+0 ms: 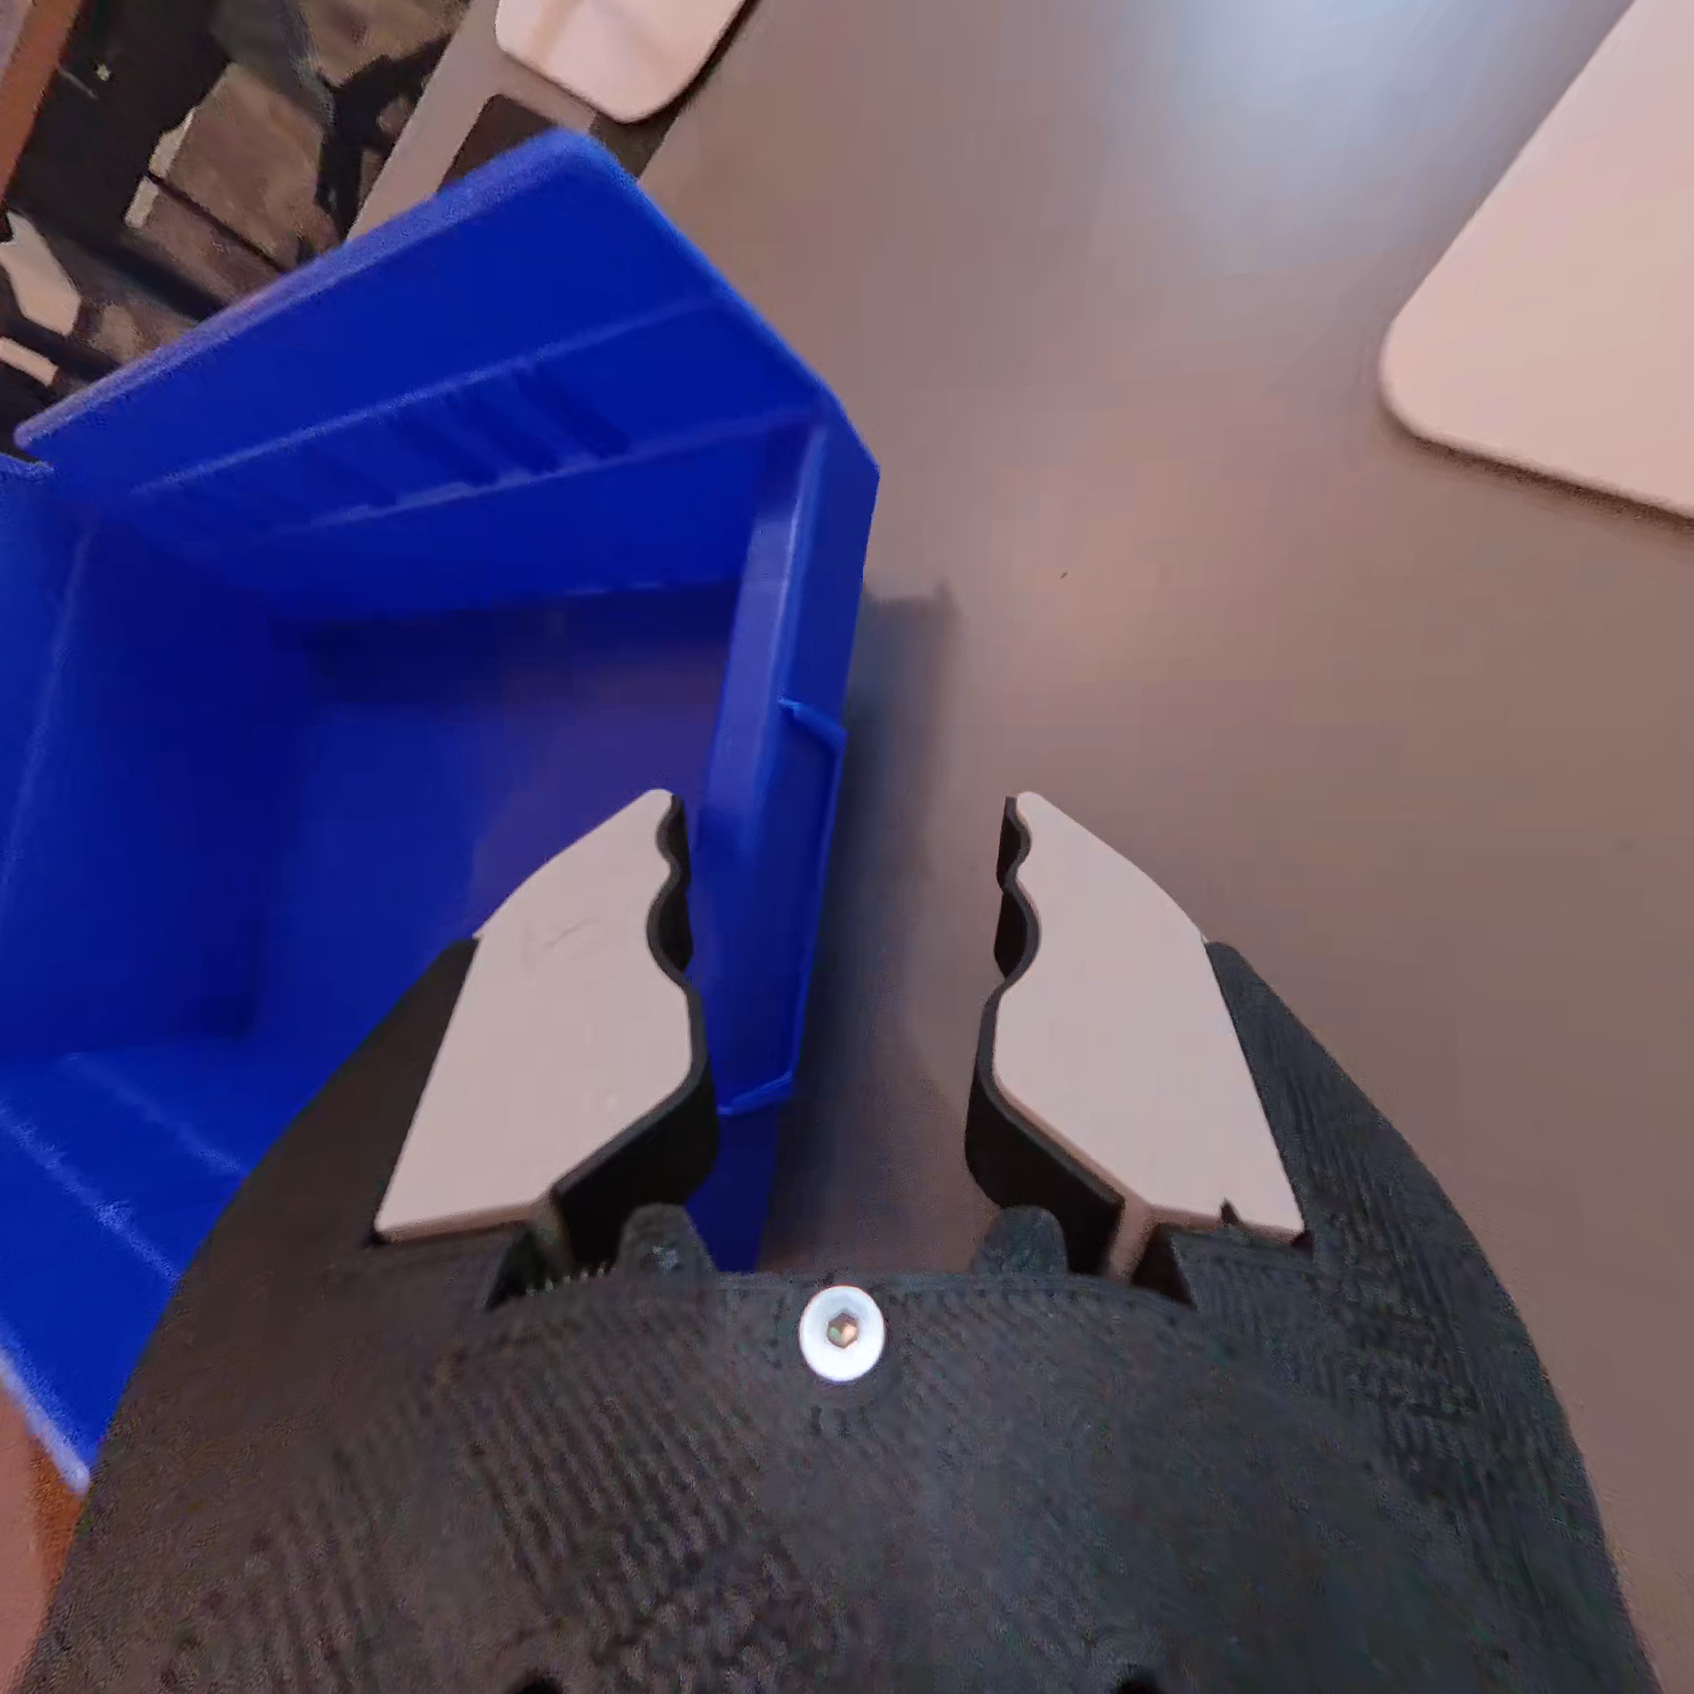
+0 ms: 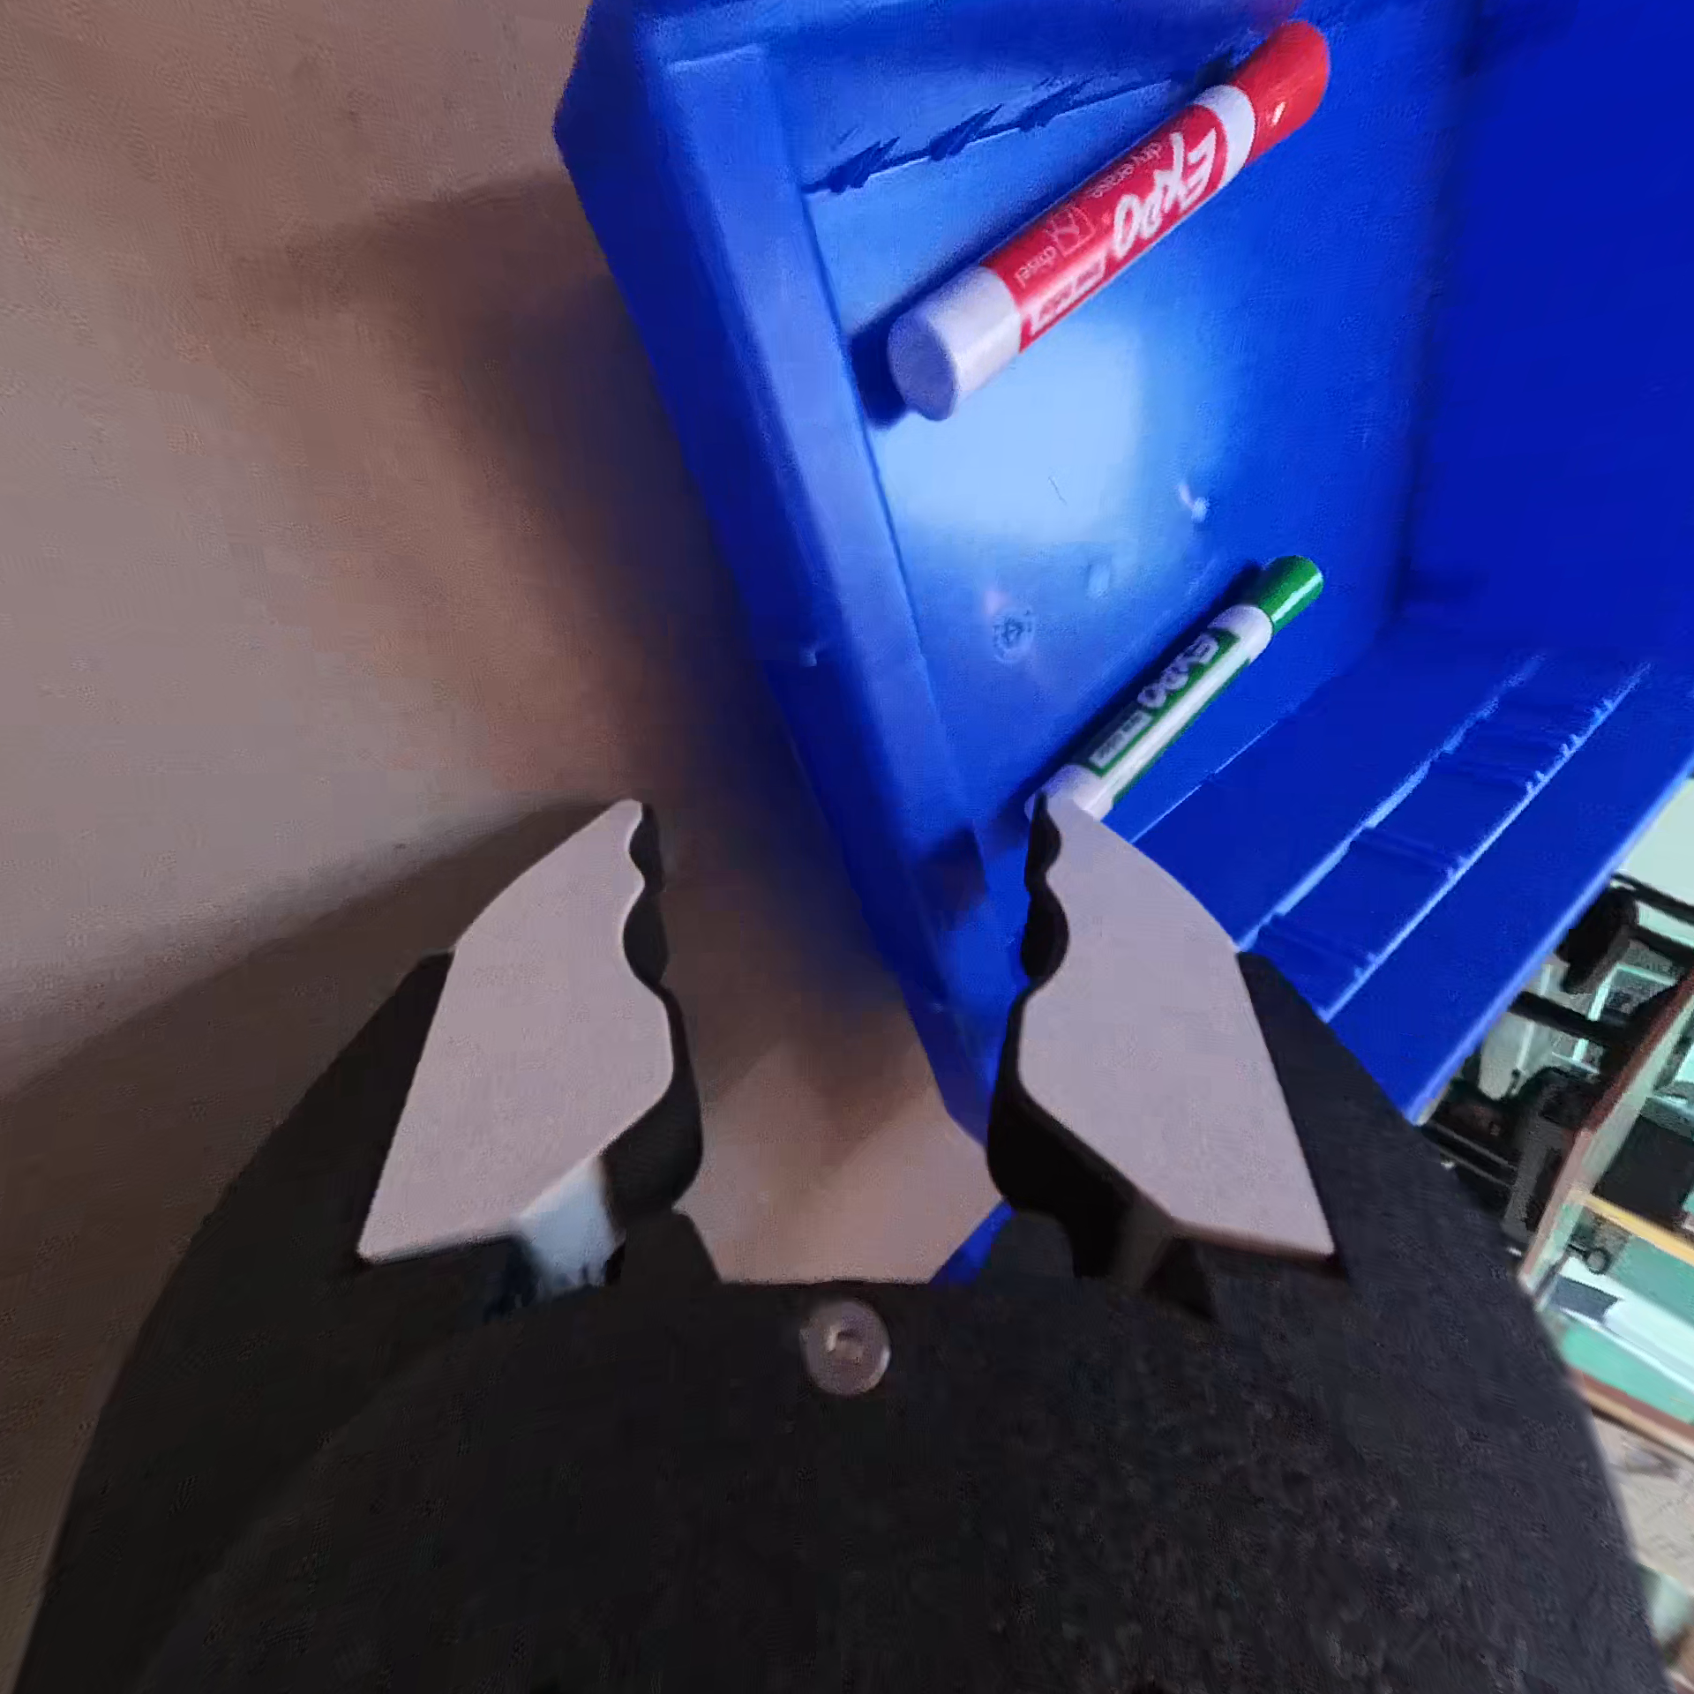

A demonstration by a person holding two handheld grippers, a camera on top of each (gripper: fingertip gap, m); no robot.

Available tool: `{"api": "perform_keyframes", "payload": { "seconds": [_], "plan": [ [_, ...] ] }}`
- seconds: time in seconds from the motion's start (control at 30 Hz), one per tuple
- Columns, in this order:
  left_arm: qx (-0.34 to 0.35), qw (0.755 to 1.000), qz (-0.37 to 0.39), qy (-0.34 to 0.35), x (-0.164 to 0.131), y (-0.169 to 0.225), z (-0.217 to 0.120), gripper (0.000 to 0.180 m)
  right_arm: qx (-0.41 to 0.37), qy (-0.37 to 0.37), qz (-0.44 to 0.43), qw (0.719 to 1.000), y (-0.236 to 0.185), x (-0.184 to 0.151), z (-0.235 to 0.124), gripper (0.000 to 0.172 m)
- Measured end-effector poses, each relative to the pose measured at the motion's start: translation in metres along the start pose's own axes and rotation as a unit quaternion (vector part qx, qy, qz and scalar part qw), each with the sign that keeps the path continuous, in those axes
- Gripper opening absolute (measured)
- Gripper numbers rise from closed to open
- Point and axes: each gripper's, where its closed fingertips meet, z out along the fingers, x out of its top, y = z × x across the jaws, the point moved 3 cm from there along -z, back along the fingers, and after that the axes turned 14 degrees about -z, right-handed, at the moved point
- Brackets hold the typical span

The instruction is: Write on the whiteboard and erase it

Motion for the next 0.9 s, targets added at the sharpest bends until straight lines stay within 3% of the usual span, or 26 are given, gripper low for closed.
{"api": "perform_keyframes", "payload": {
  "seconds": [0.07,0.13,0.3,0.37,0.73,0.9],
  "plan": [
    [0.027,0.999,0.020,-0.027,-0.003,-0.006,0.006,0.067,0.010,-0.006,-0.035,0.999,0.012,0.001,0.011,0.064],
    [0.060,0.995,0.046,-0.061,-0.007,-0.015,0.010,0.068,0.051,-0.007,-0.065,0.997,0.011,0.000,0.020,0.033],
    [0.081,0.988,0.057,-0.116,-0.017,-0.032,0.015,0.055,0.052,-0.019,-0.097,0.994,-0.001,0.003,0.011,0.029],
    [0.057,0.988,0.063,-0.133,-0.023,-0.030,0.017,0.034,0.033,-0.017,-0.093,0.995,-0.014,0.008,-0.003,0.029],
    [0.083,0.986,0.114,-0.089,-0.026,-0.030,0.007,0.032,-0.084,-0.011,-0.079,0.993,-0.115,0.000,-0.106,0.030],
    [0.090,0.989,0.103,-0.060,-0.020,-0.034,-0.007,0.032,-0.117,0.022,-0.130,0.984,-0.147,0.035,-0.143,0.030]
  ]
}}
